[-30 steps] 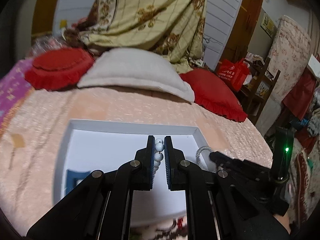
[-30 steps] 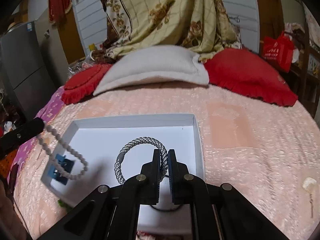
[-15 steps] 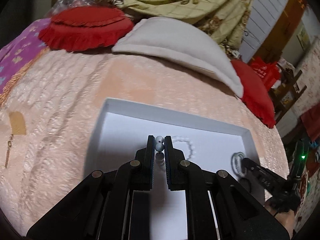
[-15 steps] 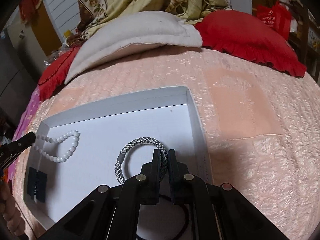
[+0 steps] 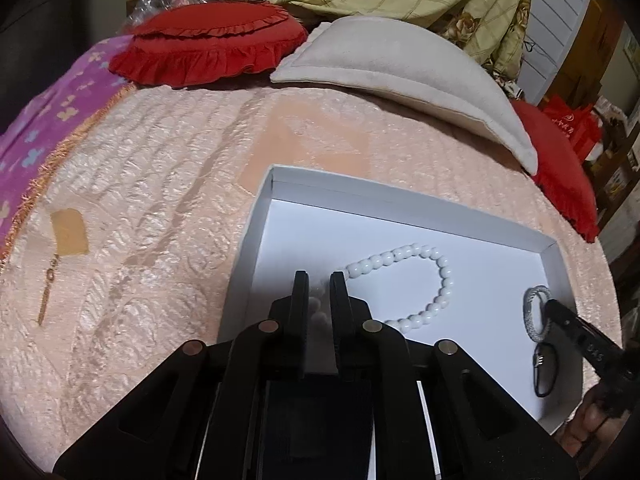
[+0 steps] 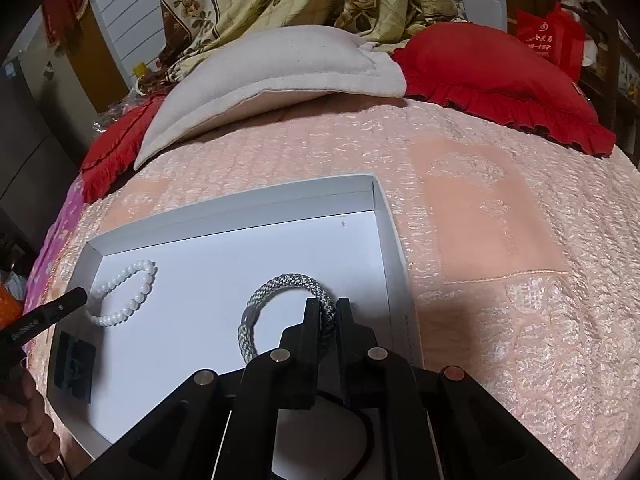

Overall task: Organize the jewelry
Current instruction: 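Lower the white bracelet and grey bangle into the tray and open both grippers, then withdraw both grippers and grasp the dark wooden bead bracelet with the left gripper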

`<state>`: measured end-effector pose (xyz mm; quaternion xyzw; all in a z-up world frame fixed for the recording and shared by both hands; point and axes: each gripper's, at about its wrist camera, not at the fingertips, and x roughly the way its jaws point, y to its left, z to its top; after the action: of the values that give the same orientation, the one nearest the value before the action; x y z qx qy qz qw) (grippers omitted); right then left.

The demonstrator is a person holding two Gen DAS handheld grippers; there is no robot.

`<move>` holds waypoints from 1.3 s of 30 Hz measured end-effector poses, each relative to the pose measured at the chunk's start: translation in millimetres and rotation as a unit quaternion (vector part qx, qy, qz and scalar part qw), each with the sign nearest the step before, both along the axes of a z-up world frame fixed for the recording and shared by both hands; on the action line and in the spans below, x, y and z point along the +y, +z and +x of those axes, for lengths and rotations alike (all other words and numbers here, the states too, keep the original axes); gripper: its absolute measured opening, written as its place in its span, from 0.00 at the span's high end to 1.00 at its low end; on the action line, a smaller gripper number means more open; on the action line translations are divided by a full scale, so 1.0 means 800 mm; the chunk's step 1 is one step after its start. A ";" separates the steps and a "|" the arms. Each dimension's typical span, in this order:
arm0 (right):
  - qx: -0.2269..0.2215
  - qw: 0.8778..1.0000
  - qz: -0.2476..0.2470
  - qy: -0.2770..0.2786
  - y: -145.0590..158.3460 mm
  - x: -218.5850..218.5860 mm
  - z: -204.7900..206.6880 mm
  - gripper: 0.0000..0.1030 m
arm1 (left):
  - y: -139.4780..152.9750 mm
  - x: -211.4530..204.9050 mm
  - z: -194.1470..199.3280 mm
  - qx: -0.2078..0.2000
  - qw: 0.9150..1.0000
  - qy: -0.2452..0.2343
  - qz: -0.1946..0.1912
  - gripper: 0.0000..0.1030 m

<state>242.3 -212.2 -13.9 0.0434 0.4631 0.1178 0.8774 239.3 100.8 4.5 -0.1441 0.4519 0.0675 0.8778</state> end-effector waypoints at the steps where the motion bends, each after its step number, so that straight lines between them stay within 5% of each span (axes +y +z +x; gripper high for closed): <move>1: 0.000 1.000 0.004 0.001 0.000 -0.001 -0.001 0.94 | -0.001 0.001 -0.001 0.002 1.000 0.003 -0.001 0.79; 3: -0.003 1.000 0.011 -0.002 0.003 -0.005 -0.003 0.94 | -0.001 0.004 -0.002 -0.001 1.000 0.009 -0.005 0.57; 15: -0.047 0.998 0.036 -0.017 0.029 -0.026 -0.019 0.93 | 0.020 0.001 -0.019 -0.037 0.999 0.007 -0.013 0.55; 26: -0.097 0.994 0.045 0.002 0.060 -0.060 -0.158 0.93 | 0.052 -0.048 -0.130 -0.101 0.988 -0.119 -0.015 0.46; 31: -0.067 0.997 0.027 0.014 0.026 -0.071 -0.223 0.64 | 0.025 -0.080 -0.184 -0.080 0.982 -0.172 -0.023 0.42; 39: -0.030 0.999 -0.018 0.029 -0.008 -0.059 -0.228 0.60 | 0.001 -0.169 -0.203 -0.077 0.952 -0.294 0.014 0.42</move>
<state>59.7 -259.5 -20.5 0.0105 0.4399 0.1360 0.8876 76.6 -34.3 5.4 0.0026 0.4039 -0.1991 0.8929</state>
